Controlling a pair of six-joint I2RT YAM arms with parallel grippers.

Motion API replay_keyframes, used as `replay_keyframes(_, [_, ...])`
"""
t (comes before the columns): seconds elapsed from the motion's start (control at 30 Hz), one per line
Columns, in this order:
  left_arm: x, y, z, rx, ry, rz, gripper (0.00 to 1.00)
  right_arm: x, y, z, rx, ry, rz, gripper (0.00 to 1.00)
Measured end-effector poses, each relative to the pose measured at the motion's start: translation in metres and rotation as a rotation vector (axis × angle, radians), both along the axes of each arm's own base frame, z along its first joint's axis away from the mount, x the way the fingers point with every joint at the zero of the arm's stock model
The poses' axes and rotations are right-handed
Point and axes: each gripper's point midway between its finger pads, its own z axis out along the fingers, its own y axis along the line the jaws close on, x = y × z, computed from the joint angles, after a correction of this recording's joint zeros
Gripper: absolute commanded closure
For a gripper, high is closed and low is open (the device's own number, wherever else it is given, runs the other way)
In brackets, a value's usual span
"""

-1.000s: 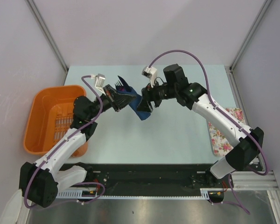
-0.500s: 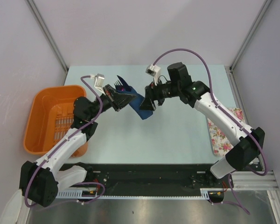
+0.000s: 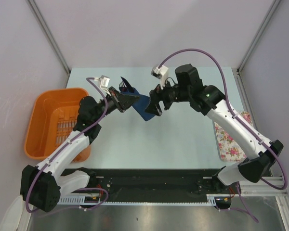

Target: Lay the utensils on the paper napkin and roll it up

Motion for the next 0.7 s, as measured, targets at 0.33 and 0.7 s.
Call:
replay_keyframes(0.33, [-0.002, -0.002, 0.009, -0.041, -0.003, -0.016, 1.00, -0.011, 0.022, -0.008, -0.011, -0.039, 0.064, 0.18])
replay_keyframes(0.7, [-0.017, -0.006, 0.029, -0.099, -0.064, -0.090, 1.00, -0.009, 0.025, -0.026, -0.027, -0.019, 0.069, 0.32])
